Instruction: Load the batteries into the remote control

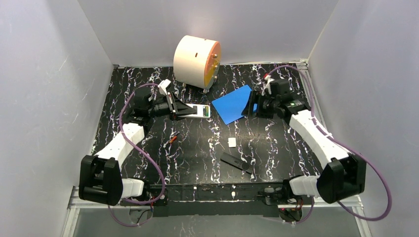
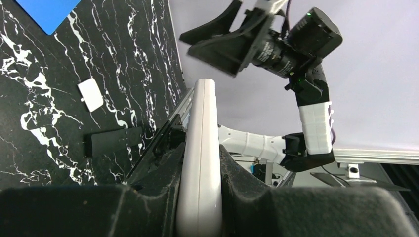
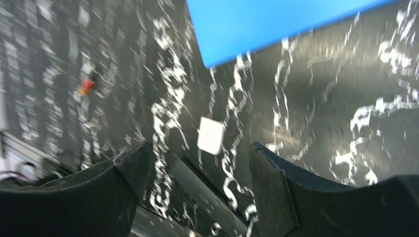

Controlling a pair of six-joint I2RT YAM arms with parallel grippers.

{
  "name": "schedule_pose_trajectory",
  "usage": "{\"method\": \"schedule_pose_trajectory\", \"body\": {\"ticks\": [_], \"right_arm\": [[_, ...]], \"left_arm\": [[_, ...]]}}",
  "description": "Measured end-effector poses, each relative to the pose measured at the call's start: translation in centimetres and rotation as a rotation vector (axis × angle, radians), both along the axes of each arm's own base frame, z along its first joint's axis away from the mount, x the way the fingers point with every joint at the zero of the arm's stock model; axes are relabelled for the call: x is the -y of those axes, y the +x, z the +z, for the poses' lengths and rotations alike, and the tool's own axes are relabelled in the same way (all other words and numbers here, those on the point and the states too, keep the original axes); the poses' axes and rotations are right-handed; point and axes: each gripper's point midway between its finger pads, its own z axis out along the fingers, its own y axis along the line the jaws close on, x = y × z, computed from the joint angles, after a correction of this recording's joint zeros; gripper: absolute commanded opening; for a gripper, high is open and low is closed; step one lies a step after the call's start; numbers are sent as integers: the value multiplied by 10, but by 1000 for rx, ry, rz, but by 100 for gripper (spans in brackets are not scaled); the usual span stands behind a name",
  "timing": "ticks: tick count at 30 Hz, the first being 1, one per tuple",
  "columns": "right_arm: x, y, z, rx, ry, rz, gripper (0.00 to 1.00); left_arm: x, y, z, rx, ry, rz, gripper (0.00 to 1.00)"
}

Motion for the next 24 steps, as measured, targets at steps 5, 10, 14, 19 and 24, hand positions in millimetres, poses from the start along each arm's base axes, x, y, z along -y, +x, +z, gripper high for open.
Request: {"method": "schedule_pose_trajectory", "body": {"ticks": [5, 10, 14, 19, 24], "right_arm": [[-16, -39, -55, -101, -255, 177, 77], [-47, -68, -79, 42, -443, 582, 78], [-50, -65, -101, 148, -569, 830, 76], [-45, -60, -136, 158, -672, 1027, 76], [-45, -59, -142, 202, -696, 1130, 75]], "left_arm": [[-1, -2, -8, 6, 26, -7, 0], [-2, -5, -15, 1, 50, -14, 0], [-7, -8, -20, -9, 75, -6, 0], [-23, -8, -32, -30, 163, 44, 0], [-36, -9, -41, -59, 205, 79, 0]]}}
